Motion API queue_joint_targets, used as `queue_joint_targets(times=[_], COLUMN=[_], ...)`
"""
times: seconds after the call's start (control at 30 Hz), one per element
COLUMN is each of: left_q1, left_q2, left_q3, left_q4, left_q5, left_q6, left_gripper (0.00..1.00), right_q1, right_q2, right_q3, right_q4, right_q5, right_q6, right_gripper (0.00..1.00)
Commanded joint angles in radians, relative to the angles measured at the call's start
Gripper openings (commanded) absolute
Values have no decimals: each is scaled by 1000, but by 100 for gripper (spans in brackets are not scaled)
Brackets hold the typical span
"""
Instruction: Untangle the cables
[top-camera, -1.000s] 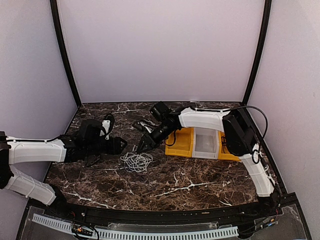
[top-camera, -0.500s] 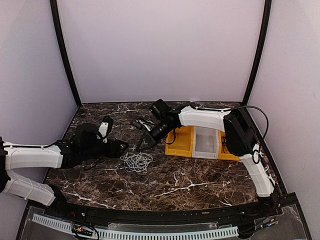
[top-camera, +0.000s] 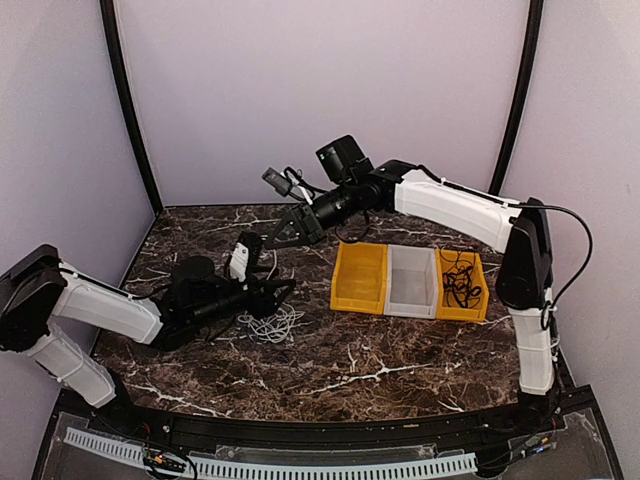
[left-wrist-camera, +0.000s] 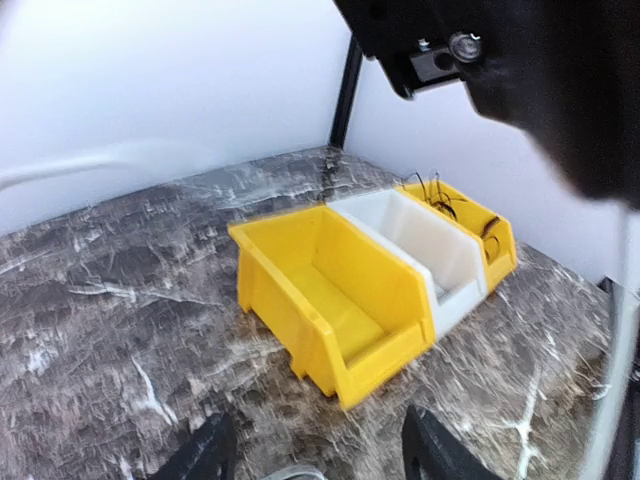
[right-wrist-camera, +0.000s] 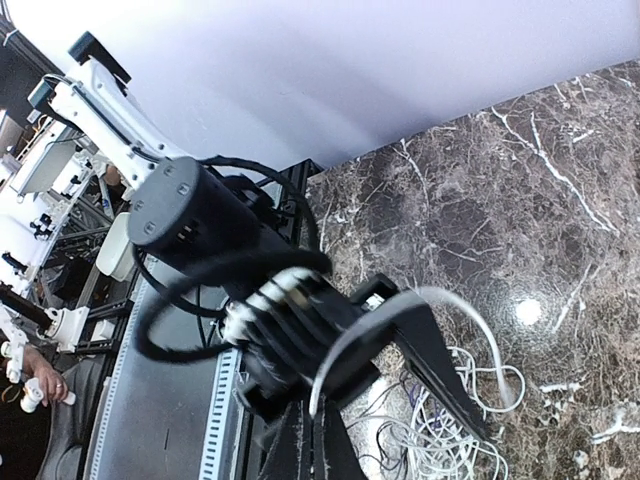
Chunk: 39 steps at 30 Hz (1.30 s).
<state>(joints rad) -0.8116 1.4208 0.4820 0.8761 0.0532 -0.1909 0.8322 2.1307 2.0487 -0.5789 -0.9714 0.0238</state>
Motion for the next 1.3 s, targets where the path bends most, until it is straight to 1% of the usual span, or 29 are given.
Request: queue_joint_targets(times=[0.0, 0.03, 0.07, 0.13, 0.23, 0.33, 0.43, 0.53, 0.6, 0.73, 0.77, 0.83, 0.9, 0.93, 1.0, 1.1, 1.17, 1.2, 1.27], left_q1=[-3, -3, -3, -3, -3, -3, -3, -3, -3, -3, -3, -3, -3, -3, -3, -2, -1, -1, -1], left_q2=[177, 224, 244, 290, 330, 357, 399, 419, 425, 397, 391, 376, 370, 371, 377, 385, 382, 377, 366], left_q3=[69, 76, 88, 93, 77, 74, 84, 73, 63, 29, 26, 25, 36, 49, 76, 112, 130, 133, 134], left_q4=[196, 205, 219, 235, 248, 207, 133, 120, 108, 95, 85, 52, 12, -15, -68, -129, -163, -172, -188], left_q5=[-38, -28, -24, -12, -10, -29, -38, -39, -77, -106, -110, -126, -144, -158, -187, -232, -267, -278, -306], left_q6=[79, 89, 92, 91, 73, 65, 66, 59, 55, 37, 35, 32, 33, 34, 36, 38, 41, 42, 44], left_gripper=[48, 44, 37, 30, 28, 27, 27, 27, 28, 27, 27, 27, 30, 31, 33, 34, 34, 34, 34], right_q1=[-27, -37, -52, -84, -153, -203, -249, -297, -337, -444, -479, -554, -631, -676, -732, -796, -822, -860, -889], right_q2=[-42, -54, -67, -95, -149, -193, -224, -248, -268, -317, -329, -359, -384, -397, -419, -453, -473, -480, -491], right_q3=[26, 33, 45, 69, 99, 155, 195, 206, 216, 231, 235, 231, 228, 227, 239, 219, 180, 162, 148], right_q4=[20, 22, 24, 37, 84, 96, 95, 96, 100, 136, 169, 265, 368, 399, 407, 435, 543, 608, 678], right_q5=[-75, -90, -106, -154, -227, -253, -271, -288, -304, -333, -348, -388, -425, -432, -432, -422, -423, -431, -437], right_q6=[-5, -9, -10, -11, 17, 7, -5, -5, -5, 31, 52, 145, 249, 280, 293, 313, 404, 453, 507], right_gripper=[0, 0, 0, 0, 0, 0, 0, 0, 0, 0, 0, 0, 0, 0, 0, 0, 0, 0, 0])
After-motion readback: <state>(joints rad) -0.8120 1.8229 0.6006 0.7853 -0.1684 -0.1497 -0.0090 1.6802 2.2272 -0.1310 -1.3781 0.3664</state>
